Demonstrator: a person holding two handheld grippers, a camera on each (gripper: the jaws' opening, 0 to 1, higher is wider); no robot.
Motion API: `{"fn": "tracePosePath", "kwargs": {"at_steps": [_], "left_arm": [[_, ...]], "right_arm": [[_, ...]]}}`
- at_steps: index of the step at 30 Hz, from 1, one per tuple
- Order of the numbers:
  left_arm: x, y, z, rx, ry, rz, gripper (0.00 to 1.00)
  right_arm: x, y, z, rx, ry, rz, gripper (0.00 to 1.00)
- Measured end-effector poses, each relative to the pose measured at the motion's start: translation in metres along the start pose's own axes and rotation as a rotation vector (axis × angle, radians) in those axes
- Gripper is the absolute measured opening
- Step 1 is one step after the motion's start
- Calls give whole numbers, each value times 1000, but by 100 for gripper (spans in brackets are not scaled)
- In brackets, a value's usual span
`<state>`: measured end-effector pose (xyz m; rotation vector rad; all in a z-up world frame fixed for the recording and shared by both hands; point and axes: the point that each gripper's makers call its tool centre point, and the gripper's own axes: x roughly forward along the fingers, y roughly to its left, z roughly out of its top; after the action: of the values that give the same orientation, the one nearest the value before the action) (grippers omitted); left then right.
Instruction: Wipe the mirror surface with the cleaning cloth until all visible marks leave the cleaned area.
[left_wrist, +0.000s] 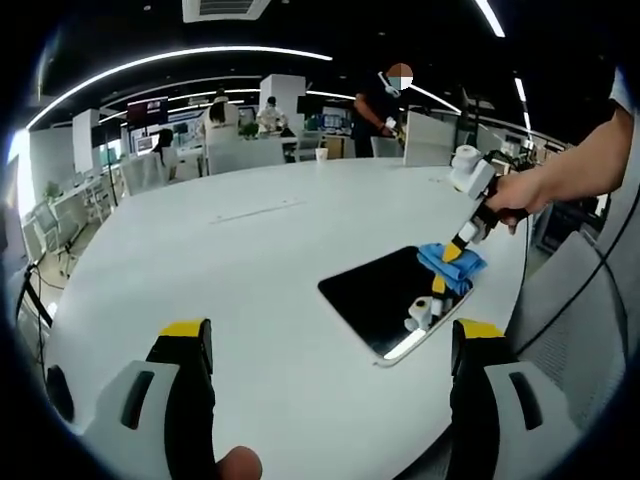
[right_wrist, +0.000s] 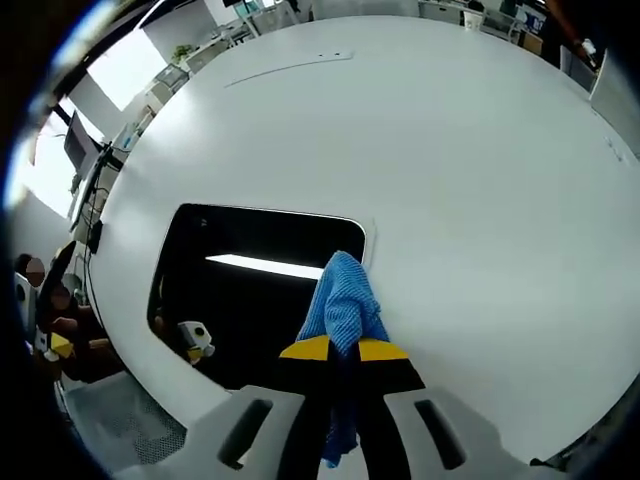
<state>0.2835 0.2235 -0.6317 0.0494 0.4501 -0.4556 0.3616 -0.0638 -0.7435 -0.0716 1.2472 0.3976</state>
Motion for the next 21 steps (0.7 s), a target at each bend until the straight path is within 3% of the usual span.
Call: {"fn": "tracePosePath", "kwargs": {"at_steps": [21], "left_arm": [[-1,0,-3,-2,-2,-5,98]], "right_arm": [[-7,7,-26,2,1,-3,2]]}}
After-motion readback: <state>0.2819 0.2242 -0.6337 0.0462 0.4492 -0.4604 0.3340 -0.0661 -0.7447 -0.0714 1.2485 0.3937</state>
